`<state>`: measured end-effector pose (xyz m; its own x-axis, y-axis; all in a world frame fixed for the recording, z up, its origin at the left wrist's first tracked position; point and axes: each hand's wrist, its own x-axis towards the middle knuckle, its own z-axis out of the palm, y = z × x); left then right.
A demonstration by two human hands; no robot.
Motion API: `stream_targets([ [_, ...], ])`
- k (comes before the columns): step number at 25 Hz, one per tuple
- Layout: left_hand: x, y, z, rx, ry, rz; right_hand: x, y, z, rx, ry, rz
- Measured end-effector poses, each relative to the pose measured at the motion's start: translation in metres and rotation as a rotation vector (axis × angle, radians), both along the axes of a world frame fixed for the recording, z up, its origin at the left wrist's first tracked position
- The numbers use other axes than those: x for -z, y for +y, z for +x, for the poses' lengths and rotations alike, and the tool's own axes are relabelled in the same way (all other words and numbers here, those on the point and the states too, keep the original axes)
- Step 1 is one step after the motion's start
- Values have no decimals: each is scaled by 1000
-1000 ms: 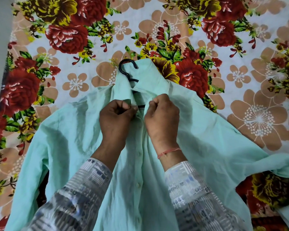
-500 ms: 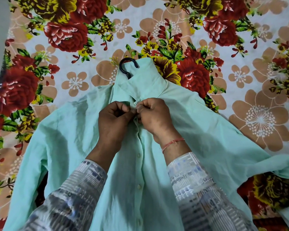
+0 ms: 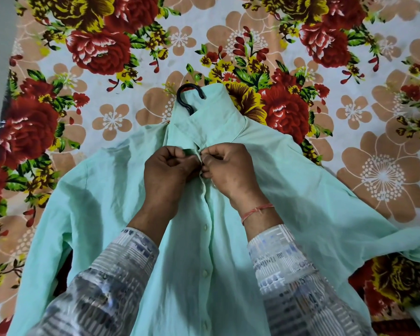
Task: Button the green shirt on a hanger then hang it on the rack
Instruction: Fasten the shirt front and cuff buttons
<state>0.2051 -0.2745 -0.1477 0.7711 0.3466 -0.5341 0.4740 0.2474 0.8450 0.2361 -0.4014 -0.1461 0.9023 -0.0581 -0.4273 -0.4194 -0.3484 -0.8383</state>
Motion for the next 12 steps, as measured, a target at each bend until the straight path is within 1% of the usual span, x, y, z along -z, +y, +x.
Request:
stream_targets([
  [2, 2, -1, 0, -1, -1, 19, -2, -5, -2, -4, 34, 48],
  [6, 5, -3, 2, -25, 25, 12, -3, -9, -9, -21, 43, 107],
  [9, 3, -1, 4, -15, 43, -10, 3, 0, -10, 79, 1, 33],
  [12, 3, -1, 3, -10, 34, -22, 5, 10, -13, 105, -49, -67],
])
